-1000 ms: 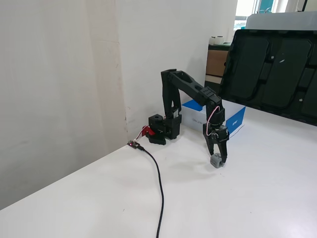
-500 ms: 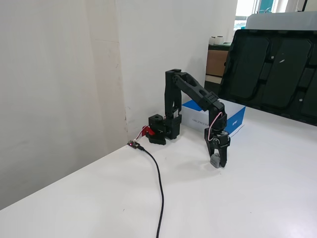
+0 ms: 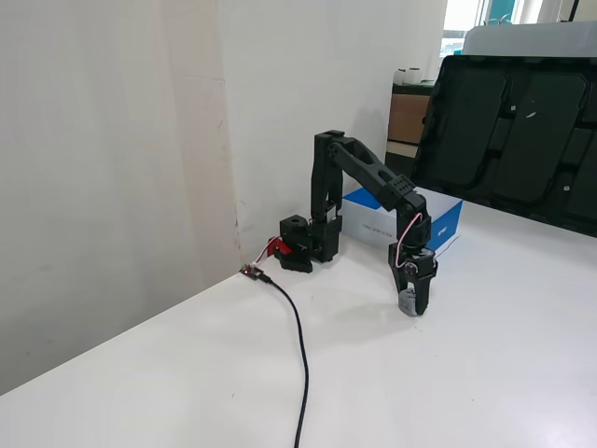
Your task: Pick the gray block and keep it in the box.
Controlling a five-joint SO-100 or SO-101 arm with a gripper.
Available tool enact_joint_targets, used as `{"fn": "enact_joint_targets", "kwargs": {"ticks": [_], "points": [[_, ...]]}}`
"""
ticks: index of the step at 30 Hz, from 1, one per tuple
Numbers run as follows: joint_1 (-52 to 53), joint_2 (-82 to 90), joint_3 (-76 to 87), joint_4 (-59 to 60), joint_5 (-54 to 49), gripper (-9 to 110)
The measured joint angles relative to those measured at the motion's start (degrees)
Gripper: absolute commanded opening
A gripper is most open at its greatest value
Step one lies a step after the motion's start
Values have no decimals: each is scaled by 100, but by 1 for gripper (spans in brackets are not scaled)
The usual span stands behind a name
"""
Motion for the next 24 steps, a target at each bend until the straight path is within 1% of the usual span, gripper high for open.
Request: {"fn": "enact_joint_targets", "kwargs": {"ticks": [5, 10, 16, 24], "points": [[0, 0, -158, 114, 0, 9], [-70, 211, -536, 536, 18, 10], [-439, 703, -1107, 1072, -229, 9], [-1222, 1195, -1758, 1670, -765, 9]]}}
